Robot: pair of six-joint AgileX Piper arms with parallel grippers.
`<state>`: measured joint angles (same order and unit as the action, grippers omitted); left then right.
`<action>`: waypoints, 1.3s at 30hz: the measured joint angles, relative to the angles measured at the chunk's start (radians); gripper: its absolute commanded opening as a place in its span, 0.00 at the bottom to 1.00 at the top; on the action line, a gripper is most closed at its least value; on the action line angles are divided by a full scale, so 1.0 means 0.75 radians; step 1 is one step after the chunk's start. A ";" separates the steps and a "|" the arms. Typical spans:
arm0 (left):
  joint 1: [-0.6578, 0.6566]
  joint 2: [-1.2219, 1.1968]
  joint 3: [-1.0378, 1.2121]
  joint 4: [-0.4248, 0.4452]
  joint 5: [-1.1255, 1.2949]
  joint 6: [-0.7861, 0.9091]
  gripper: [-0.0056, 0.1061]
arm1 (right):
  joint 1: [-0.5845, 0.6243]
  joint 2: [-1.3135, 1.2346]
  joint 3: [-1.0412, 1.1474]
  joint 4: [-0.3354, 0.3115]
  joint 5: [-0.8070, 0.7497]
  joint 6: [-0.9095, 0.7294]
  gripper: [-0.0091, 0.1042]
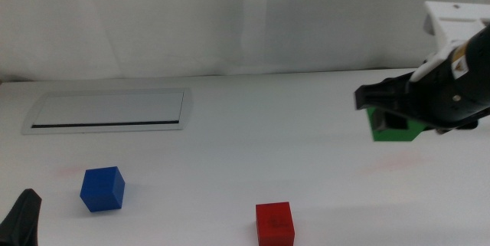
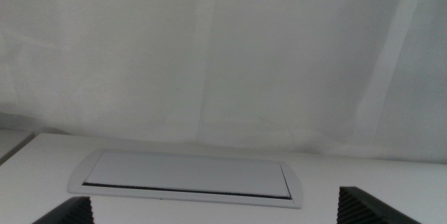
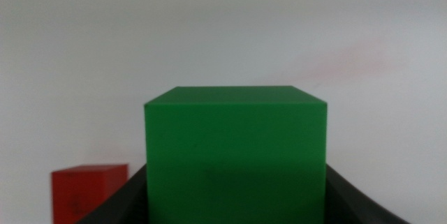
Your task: Stack red cubes first, then green, then blue cubes in a specific spot.
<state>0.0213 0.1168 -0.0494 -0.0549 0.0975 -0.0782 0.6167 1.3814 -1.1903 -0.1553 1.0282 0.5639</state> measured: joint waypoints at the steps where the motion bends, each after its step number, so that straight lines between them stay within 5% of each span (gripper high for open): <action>1: 0.000 0.000 0.000 0.000 0.000 0.000 0.83 | 0.045 0.000 -0.003 -0.010 0.012 0.035 0.06; 15: 0.000 0.000 0.000 0.000 0.000 0.000 0.83 | 0.453 0.201 -0.067 -0.019 0.064 0.281 0.06; 39: 0.000 0.000 0.000 0.000 0.000 0.000 0.81 | 0.502 0.463 -0.114 0.096 -0.045 0.329 0.06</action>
<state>0.0213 0.1168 -0.0494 -0.0549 0.0975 -0.0782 0.9930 1.7290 -1.2756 -0.0830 0.9941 0.8106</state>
